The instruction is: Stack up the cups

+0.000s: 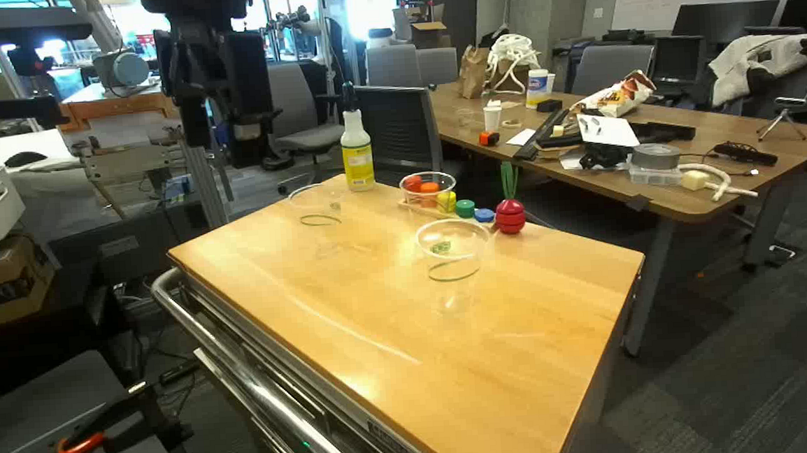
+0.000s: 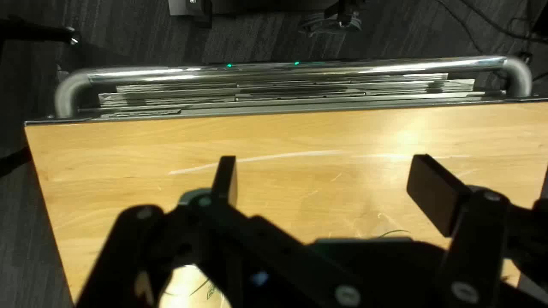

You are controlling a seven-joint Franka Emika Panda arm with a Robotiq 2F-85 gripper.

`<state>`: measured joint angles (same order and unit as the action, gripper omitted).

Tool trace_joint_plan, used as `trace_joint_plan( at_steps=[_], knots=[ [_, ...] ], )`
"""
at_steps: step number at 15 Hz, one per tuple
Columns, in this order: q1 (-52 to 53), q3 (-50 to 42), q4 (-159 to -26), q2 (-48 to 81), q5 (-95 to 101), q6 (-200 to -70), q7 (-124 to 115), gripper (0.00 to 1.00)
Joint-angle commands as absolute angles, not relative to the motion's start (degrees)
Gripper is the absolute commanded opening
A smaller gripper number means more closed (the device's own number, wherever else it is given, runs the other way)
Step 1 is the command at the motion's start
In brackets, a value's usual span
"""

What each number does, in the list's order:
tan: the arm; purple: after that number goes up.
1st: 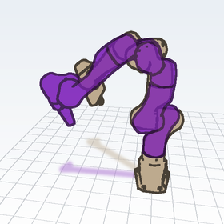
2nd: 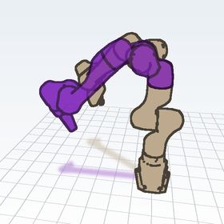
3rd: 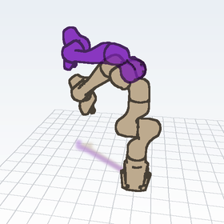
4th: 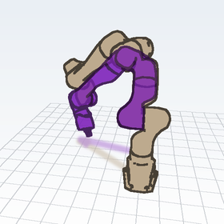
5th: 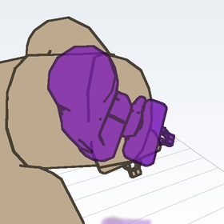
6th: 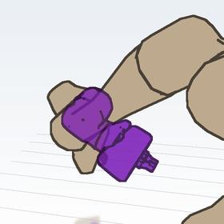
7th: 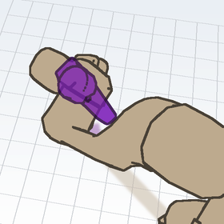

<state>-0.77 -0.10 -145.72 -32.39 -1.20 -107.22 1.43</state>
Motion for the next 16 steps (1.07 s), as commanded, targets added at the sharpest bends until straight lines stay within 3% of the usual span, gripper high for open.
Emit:
trace_joint_plan(
  at_steps=[1,8,16],
  knots=[
    [-0.5,-0.3,-145.6,-32.4,-1.1,-107.1,1.3,1.00],
    [0.8,2.4,-143.0,-27.8,0.2,-107.7,1.0,1.00],
    [1.5,3.9,-133.1,-9.7,-1.5,-118.5,-2.3,1.00]
  ],
)
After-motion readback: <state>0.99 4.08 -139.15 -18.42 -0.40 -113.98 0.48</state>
